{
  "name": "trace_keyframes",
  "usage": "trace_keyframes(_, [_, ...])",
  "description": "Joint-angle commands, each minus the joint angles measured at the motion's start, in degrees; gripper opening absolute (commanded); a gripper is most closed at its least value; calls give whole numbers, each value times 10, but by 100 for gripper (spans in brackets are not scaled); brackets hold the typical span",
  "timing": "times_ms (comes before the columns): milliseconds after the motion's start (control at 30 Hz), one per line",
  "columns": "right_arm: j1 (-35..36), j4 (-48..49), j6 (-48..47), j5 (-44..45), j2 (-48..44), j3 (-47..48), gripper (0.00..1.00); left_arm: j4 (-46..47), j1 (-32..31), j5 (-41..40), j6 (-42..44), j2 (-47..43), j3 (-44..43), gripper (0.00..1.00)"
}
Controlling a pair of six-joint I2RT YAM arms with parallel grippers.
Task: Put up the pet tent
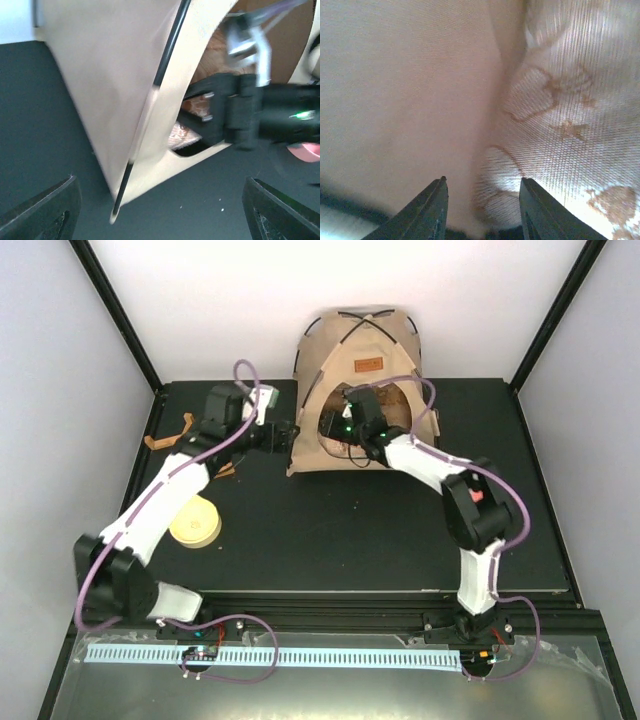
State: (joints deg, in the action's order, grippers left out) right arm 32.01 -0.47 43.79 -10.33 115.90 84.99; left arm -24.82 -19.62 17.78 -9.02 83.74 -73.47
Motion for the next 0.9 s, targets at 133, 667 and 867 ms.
trace_keyframes(133, [-5,-40,-108,-71,-198,-119,50,-61,10,-162,-125,-195,167,91])
trace_keyframes(667, [-6,-152,-181,-80,-498,-352,69,-71,15,-263,-186,-291,306,91])
trace_keyframes(867, [-6,-175,-195,-78,-613,-410,78,-51,61,-248,-173,-174,253,84])
